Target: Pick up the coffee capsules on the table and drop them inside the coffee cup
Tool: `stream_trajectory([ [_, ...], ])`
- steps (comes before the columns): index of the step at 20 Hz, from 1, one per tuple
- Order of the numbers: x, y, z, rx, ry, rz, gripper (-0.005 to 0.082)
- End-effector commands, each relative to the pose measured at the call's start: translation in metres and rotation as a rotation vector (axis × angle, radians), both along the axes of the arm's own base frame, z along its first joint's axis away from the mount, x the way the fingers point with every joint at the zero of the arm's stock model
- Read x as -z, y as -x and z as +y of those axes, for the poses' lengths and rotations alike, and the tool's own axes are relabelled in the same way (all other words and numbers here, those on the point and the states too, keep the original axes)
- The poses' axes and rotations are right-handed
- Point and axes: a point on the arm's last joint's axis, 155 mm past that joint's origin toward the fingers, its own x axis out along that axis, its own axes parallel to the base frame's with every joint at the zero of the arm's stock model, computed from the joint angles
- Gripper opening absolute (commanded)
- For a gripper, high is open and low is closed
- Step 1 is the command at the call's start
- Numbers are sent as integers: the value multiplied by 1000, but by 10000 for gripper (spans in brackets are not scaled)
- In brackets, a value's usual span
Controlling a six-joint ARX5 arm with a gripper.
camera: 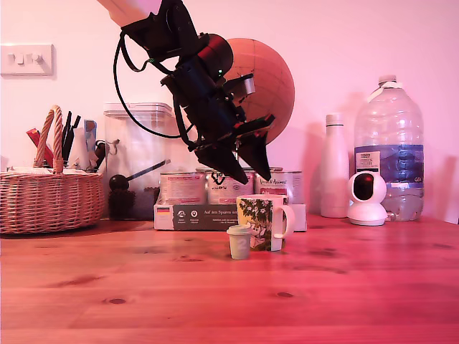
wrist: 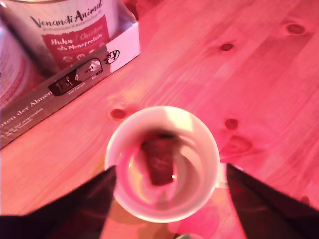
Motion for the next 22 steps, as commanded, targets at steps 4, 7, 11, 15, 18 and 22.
stream_trajectory([
  [4, 6, 0, 1, -2, -7, 17, 228],
  [7, -13, 4, 3, 2, 3, -1, -17],
  [11, -41, 10, 8, 7, 12, -31, -24],
  [15, -53, 17, 12, 14, 9, -36, -24],
  [18, -47, 23, 15, 21, -13, -10, -24],
  [22, -52, 29, 14, 39, 3, 3, -24],
])
